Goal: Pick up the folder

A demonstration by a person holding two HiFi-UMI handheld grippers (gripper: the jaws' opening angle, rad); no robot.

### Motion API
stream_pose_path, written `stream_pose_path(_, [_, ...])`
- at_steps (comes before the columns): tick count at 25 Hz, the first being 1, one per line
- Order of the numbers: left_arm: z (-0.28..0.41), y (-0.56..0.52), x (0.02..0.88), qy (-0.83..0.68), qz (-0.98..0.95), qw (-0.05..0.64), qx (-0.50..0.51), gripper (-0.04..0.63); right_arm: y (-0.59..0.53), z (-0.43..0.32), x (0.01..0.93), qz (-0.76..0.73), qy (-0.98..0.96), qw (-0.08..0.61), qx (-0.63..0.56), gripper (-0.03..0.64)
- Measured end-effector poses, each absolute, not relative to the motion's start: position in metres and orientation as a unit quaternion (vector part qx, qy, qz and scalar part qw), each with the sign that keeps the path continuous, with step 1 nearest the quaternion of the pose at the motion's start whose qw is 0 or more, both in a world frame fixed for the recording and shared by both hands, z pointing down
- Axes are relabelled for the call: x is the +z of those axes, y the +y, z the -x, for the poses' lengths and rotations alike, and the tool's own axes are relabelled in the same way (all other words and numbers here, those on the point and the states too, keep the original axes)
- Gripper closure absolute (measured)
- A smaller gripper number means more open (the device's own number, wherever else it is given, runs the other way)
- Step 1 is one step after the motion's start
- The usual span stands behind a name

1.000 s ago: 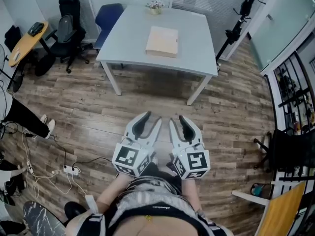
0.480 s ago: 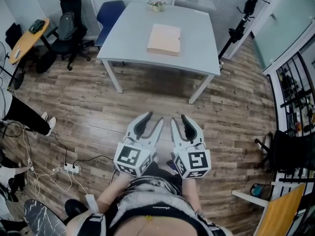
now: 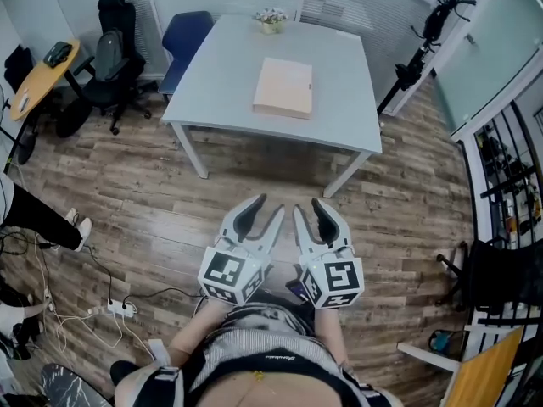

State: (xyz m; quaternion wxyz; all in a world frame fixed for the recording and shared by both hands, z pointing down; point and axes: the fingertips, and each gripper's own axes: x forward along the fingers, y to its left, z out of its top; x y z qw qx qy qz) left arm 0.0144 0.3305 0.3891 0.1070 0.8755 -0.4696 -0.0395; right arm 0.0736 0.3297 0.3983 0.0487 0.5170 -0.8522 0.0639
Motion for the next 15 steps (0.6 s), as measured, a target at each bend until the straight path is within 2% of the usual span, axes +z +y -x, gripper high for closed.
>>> stream_pose_path(15, [0.024, 0.182, 0.391, -0.446, -0.888, 0.109, -0.028, 0.46, 0.186, -0.038, 0.394, -0.538, -0.839, 0.045, 0.064, 0.471])
